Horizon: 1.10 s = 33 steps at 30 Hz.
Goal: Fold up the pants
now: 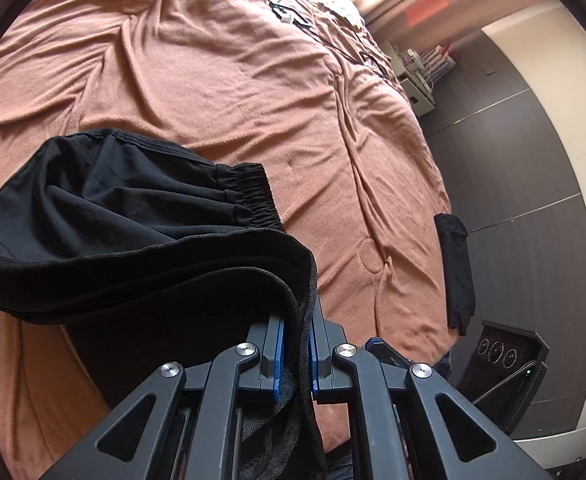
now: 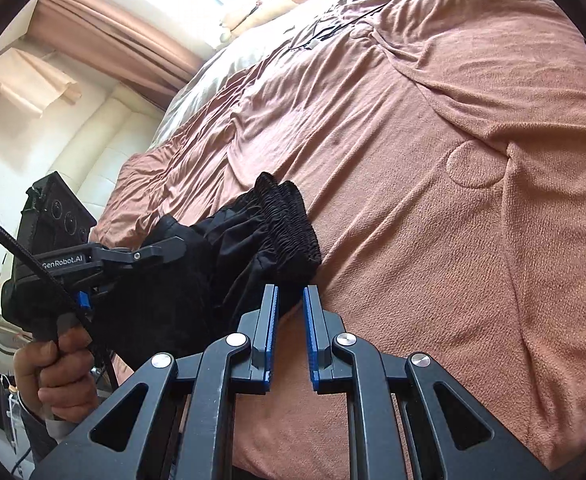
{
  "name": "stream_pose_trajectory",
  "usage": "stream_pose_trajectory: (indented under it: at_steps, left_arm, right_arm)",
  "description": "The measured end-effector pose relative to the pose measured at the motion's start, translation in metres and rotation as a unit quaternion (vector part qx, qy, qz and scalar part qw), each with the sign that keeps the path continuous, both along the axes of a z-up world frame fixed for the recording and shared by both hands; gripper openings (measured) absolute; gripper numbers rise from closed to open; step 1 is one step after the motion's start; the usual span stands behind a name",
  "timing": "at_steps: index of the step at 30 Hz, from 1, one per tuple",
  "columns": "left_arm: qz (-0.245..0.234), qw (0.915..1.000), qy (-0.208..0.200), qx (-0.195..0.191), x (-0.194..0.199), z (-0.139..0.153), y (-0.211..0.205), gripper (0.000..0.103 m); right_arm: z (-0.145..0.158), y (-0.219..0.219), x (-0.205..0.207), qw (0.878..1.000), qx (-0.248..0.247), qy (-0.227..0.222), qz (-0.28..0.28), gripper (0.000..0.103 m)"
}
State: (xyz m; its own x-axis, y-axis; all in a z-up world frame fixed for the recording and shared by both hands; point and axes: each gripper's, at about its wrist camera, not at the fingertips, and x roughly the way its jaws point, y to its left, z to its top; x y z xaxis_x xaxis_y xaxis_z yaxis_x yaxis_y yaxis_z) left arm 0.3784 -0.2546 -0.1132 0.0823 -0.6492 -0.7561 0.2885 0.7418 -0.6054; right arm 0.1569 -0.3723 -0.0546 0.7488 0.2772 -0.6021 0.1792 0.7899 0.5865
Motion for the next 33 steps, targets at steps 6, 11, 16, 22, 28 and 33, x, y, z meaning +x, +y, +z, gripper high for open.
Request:
stream_pose_trajectory:
  at_steps: [6,11,16,22,28,33]
  left_arm:
    - [-0.006,0.9987,0.044,-0.024,0.003,-0.021,-0.013,0.055]
    - [-0.009,0.9981,0.05,-0.033,-0.001,-0.021,-0.01,0.073]
    - [0.003,0.9986,0.039,-0.037,-0.007,-0.013,0.013,0.089]
    - [0.03,0.9985,0.035,-0.029,-0.008,-0.019,0.046,0.094]
    - [0.07,0.9963,0.04,-0.031,-0.002,-0.035,0.076,0.094]
    - [0.101,0.9932,0.041,-0.04,0.008,-0.048,0.092,0.094]
  right_arm:
    - [-0.004,-0.015,0.001,0.999,0.029,-0.004,-0.012,0.05]
    - [-0.005,-0.017,0.002,0.999,0.036,-0.014,-0.007,0.064]
    - [-0.006,-0.004,0.013,0.999,0.026,-0.014,0.018,0.075]
    - [-0.006,0.018,0.032,0.999,0.002,-0.011,0.042,0.08]
    - [-0.013,0.025,0.059,0.999,-0.003,0.013,0.046,0.08]
    - [-0.022,0.037,0.071,0.998,-0.017,0.039,0.039,0.08]
